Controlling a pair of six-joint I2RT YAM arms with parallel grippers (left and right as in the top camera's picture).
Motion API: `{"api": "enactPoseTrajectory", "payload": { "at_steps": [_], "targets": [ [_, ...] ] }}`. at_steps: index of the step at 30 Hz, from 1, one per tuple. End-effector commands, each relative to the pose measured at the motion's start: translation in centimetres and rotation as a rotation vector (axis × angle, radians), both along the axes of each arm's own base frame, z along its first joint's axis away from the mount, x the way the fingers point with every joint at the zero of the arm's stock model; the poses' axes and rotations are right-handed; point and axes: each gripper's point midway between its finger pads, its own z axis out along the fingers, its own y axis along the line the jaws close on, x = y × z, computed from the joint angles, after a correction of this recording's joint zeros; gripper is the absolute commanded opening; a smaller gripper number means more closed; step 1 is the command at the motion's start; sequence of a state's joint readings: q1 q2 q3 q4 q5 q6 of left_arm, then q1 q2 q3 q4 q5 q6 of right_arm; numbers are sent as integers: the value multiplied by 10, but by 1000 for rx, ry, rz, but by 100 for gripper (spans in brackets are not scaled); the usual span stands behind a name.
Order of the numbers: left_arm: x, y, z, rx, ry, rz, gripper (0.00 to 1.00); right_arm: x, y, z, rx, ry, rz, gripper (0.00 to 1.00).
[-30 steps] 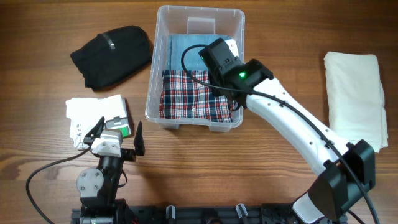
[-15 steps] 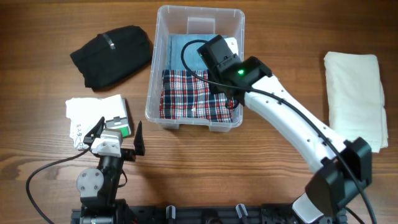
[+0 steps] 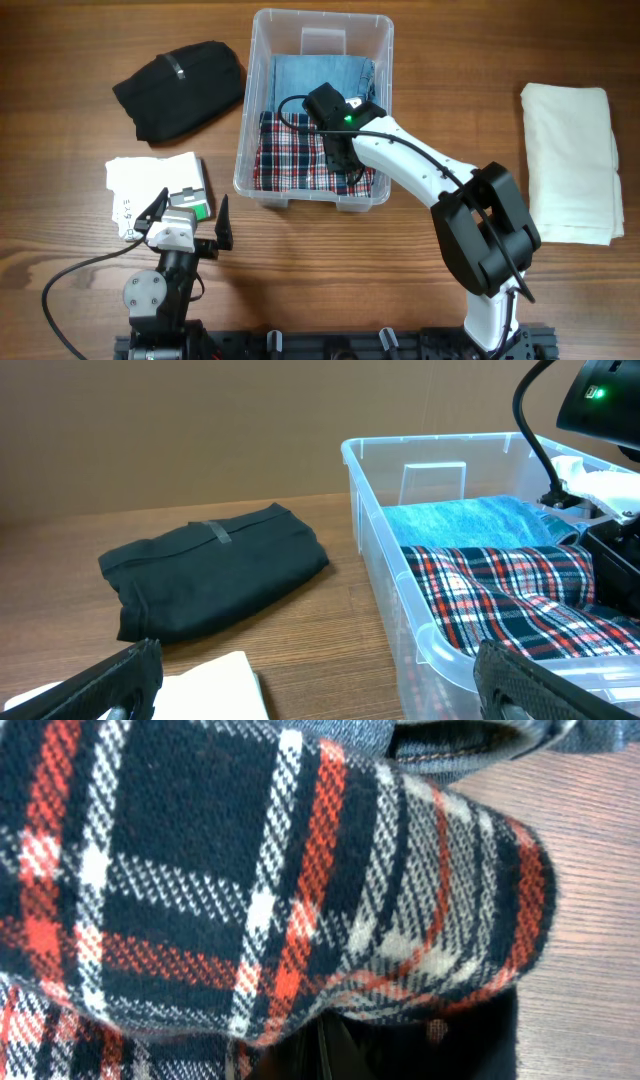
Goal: Pack container
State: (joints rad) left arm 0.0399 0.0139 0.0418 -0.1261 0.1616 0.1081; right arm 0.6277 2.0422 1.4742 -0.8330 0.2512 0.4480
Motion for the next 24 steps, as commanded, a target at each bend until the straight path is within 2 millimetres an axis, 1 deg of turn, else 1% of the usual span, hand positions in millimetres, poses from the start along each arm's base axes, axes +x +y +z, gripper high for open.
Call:
{"api": "enactPoseTrajectory", "payload": {
  "at_steps": [1,2,3,5,8,9,11,12,13,14,15,16,17,18,21,22,24],
  "targets": [
    [0,0,-2,16,-3,-1,100,-12,14,-7,60,66,58,4],
    [0,0,-2,16,-2,-1,100,-11,14,-1,63,58,70,4],
    [0,0,-2,16,-3,-1,100,-7,15,15,77,34,73,4],
    [0,0,-2,16,-3,-1,100,6,21,78,157,-84,72,4],
    [0,0,-2,16,-3,-1,100,11,19,140,243,-219,60,4],
    [0,0,-2,16,-3,-1,100,12,8,171,287,-286,12,8],
    [0,0,-2,16,-3,-1,100,11,-21,210,334,-365,-76,10],
    [0,0,-2,16,-3,-1,100,8,-45,225,340,-393,-132,13],
    [0,0,-2,16,-3,-1,100,7,-61,233,339,-405,-168,17],
    [0,0,-2,16,-3,-1,100,4,-81,239,335,-414,-218,27],
    [0,0,-2,16,-3,-1,100,2,-101,244,323,-419,-261,48],
    [0,0,-2,16,-3,-1,100,1,-116,245,304,-419,-279,66],
    [0,0,-2,16,-3,-1,100,-2,-135,245,269,-411,-290,88],
    [0,0,-2,16,-3,-1,100,-4,-148,242,244,-396,-302,100],
    [0,0,-2,16,-3,-1,100,-7,-171,236,220,-368,-368,100],
    [0,0,-2,16,-3,-1,100,-6,-175,235,218,-368,-380,100],
    [0,0,-2,16,-2,-1,100,-5,-175,234,217,-367,-381,100]
  ]
}}
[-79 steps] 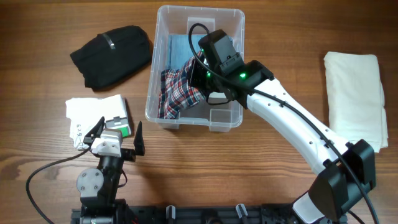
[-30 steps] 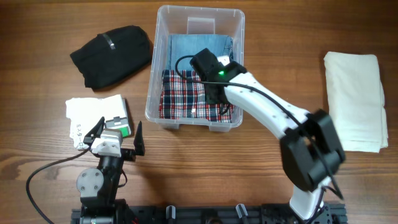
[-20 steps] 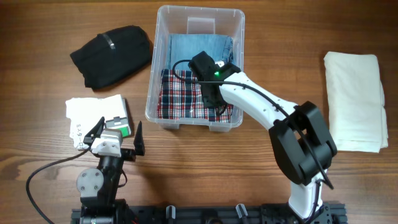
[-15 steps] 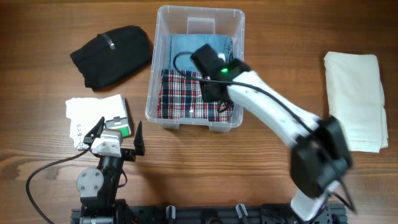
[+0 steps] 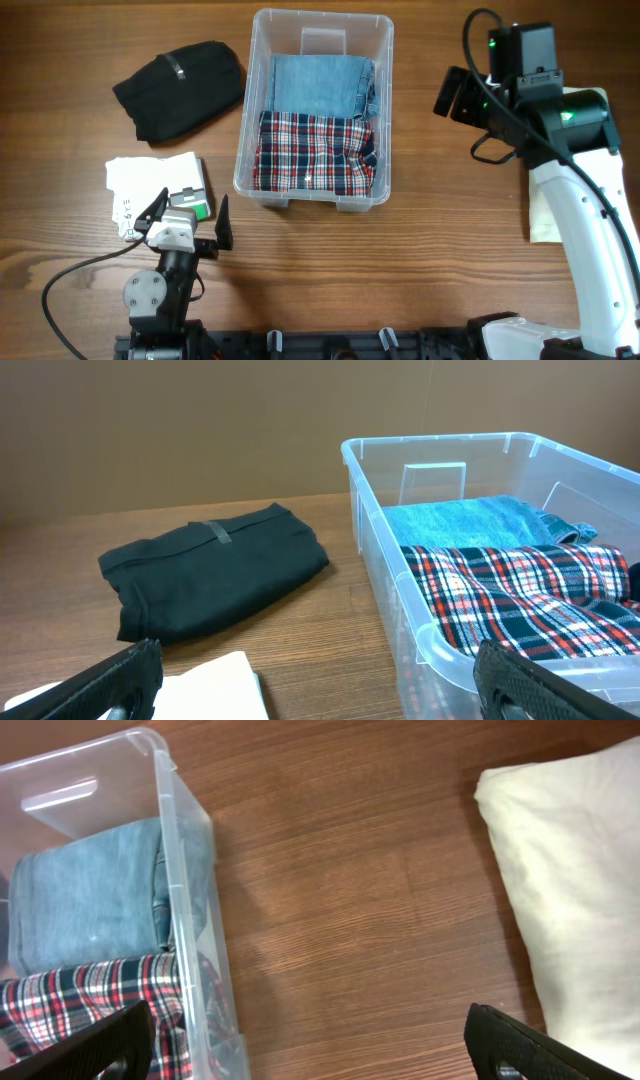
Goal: Pack container
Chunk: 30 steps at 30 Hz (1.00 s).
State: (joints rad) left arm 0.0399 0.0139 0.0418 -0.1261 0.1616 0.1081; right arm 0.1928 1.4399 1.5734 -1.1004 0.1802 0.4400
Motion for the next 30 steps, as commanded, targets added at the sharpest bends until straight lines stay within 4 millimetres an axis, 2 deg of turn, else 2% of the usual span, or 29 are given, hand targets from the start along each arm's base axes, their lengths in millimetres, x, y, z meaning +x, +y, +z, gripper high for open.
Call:
{"api": "enactPoseTrajectory", "payload": {
  "at_steps": [1,13,17,18,21,27,30],
  "targets": [
    [0,0,-2,16,-2,-1,100,2,-2,-2,-15,8,10,100],
    [0,-4,0,7,-12,-20,100,2,-2,-2,-15,8,10,100],
    [-13,-50,9,-17,-38,-302,100,2,-2,-2,-16,8,11,100],
    [-17,-55,19,-63,-47,-329,100,2,-2,-2,-16,8,11,100],
    [-24,-42,70,-217,-81,-241,100,2,-2,-2,-15,8,10,100],
    [-51,-9,176,-223,-83,-30,100,2,-2,-2,-15,8,10,100],
    [-47,-1,217,-217,15,27,100,2,-2,-2,-16,8,11,100]
  ]
}}
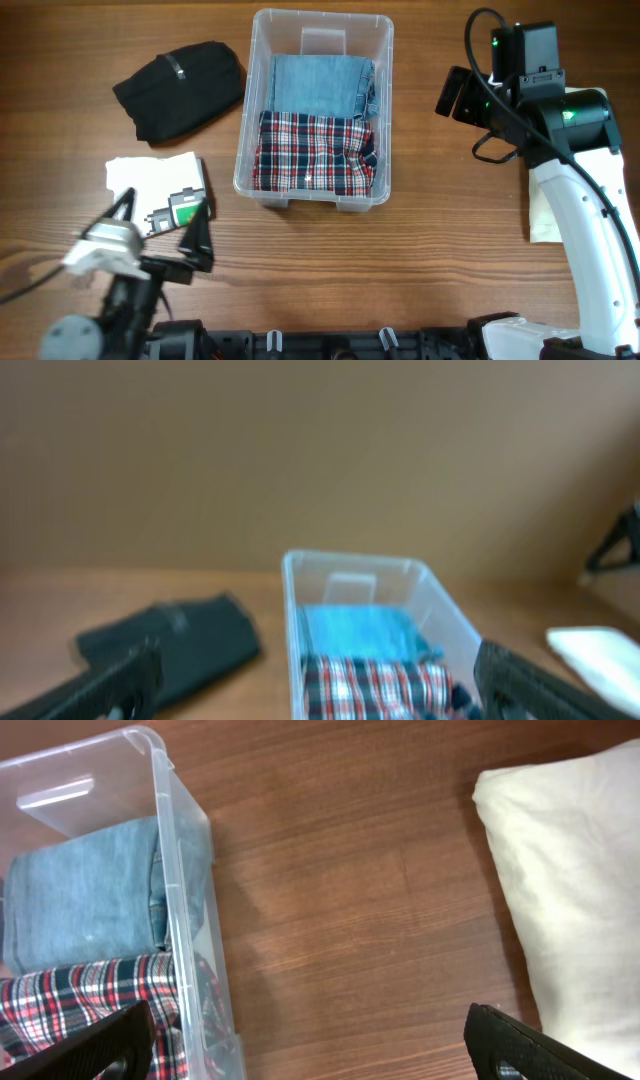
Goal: Pack container
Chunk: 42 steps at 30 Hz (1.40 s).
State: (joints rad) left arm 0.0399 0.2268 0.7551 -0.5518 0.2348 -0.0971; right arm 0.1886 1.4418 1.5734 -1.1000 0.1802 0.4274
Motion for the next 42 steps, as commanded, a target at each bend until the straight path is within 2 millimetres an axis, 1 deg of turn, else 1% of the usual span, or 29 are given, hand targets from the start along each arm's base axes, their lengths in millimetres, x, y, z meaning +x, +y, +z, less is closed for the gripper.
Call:
{"api": "enactPoseTrajectory", "payload": {
  "at_steps": [1,4,5,6,9,10,12,15,18,20,21,22,23,25,28,29,30,32,33,35,38,42],
  "targets": [
    [18,16,44,-8,127,92,100,1,-1,-2,-8,6,4,100],
    [41,24,64,1,291,132,100,1,-1,-2,-8,6,4,99],
    [53,28,70,8,385,153,100,1,-1,-2,-8,6,4,100],
    [69,32,74,18,498,172,100,1,-1,-2,-8,6,4,100],
    [98,33,77,23,587,172,100,1,0,-2,-8,6,5,100],
    [108,33,75,23,610,171,100,1,-1,-2,-8,6,4,100],
    [128,33,56,26,682,168,100,1,-1,-2,-8,6,4,100],
    [149,39,27,37,782,188,100,1,-1,-2,-8,6,4,100],
    [170,48,9,-21,834,241,100,1,-1,-2,-8,6,4,100],
    [180,64,-8,-100,884,335,100,1,-1,-2,-8,6,4,100],
    [187,77,-24,-159,931,415,100,1,-1,-2,-8,6,4,100],
    [191,84,-34,-196,960,455,100,1,-1,-2,-8,6,4,100],
    [197,95,-49,-231,998,498,100,1,-1,-2,-8,6,4,100],
    [203,107,-67,-264,1042,540,100,1,-1,-2,-8,6,5,100],
    [216,129,-103,-283,1122,589,100,1,-1,-2,-8,6,4,100],
    [220,135,-112,-288,1138,599,100,1,-1,-2,-8,6,4,100],
    [225,144,-126,-297,1162,616,100,1,-1,-2,-8,6,5,100],
    [234,149,-140,-320,1179,596,100,1,-1,-2,-8,6,4,100],
    [242,149,-149,-334,1185,547,100,1,-1,-2,-8,6,4,100],
    [249,155,-158,-353,1186,530,100,1,-1,-2,-8,6,4,100],
    [257,164,-174,-313,1196,509,100,1,-1,-2,-8,6,5,100],
    [269,166,-201,-274,1224,468,100,1,-1,-2,-8,6,4,100]
  ]
}}
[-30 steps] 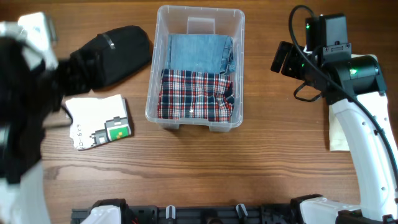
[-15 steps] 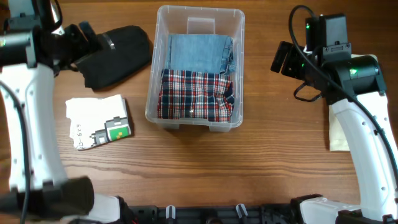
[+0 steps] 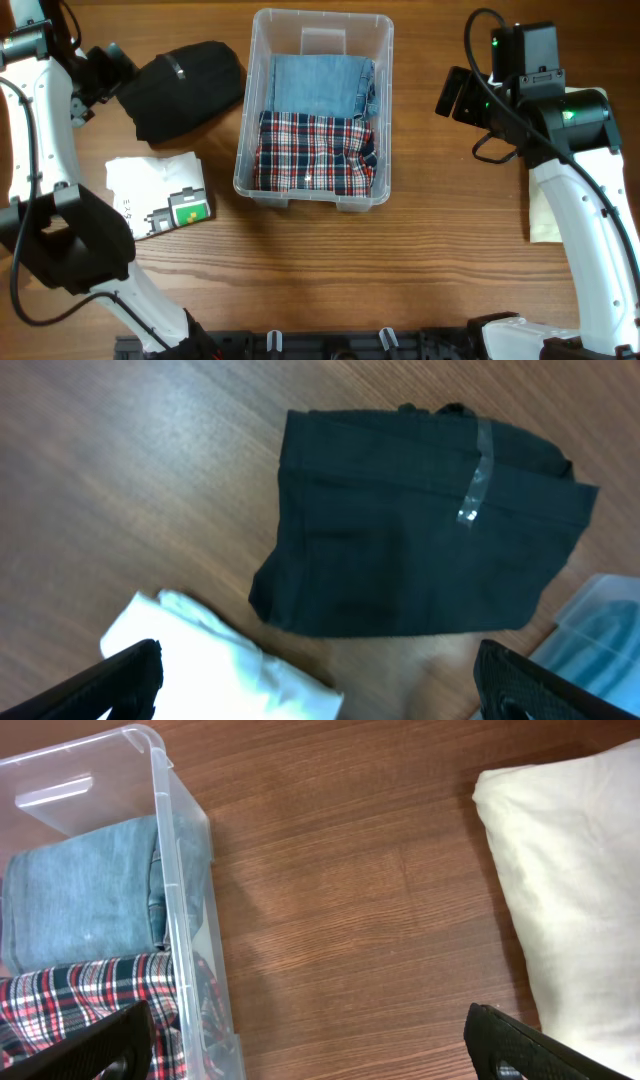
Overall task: Pack container
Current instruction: 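Move the left gripper to the black folded garment and grasp it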
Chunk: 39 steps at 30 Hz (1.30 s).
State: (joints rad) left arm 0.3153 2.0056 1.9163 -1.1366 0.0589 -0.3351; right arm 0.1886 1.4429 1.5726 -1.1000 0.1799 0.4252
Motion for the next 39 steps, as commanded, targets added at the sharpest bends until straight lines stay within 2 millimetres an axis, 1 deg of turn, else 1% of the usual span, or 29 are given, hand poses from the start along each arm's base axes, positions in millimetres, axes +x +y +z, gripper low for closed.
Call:
{"api": "enactPoseTrajectory", "payload": {
  "at_steps": [1,4,9,11,16,19,21,27,30,32,34,36,37,38,39],
  "targets": [
    [15,-2,-25,-17,13,-88,100,1,-1,-1,-6,4,2,100],
    [22,-2,-43,-15,25,-156,100,1,-1,-1,-6,4,2,100],
    [24,-2,-74,-36,77,-164,100,1,-1,-1,-7,4,3,100],
    [24,-4,-87,-58,94,-169,100,1,-1,-1,-6,4,2,100],
    [26,-7,-124,-97,142,-174,100,1,-1,-1,-6,4,2,100],
    [31,-15,-138,-143,132,-203,100,1,-1,-1,-6,4,2,100],
    [34,-16,-148,-155,130,-205,100,1,-1,-1,-6,4,2,100],
    [35,-16,-157,-158,138,-205,100,1,-1,-1,-7,4,3,100],
    [34,-16,-159,-160,143,-204,93,1,-1,-1,-6,4,2,100],
    [34,-16,-160,-161,144,-204,92,1,-1,-1,-6,4,2,100],
    [32,-17,-167,-167,158,-204,94,1,-1,-1,-6,4,2,100],
    [30,-17,-175,-175,174,-203,94,1,-1,-1,-7,4,3,100],
    [29,-18,-179,-179,183,-202,91,1,-1,-1,-6,4,2,100],
    [28,-18,-180,-182,187,-202,84,1,-1,-1,-7,4,3,100],
    [27,-19,-181,-186,190,-202,64,1,-1,-1,-6,4,2,100]
  ]
}}
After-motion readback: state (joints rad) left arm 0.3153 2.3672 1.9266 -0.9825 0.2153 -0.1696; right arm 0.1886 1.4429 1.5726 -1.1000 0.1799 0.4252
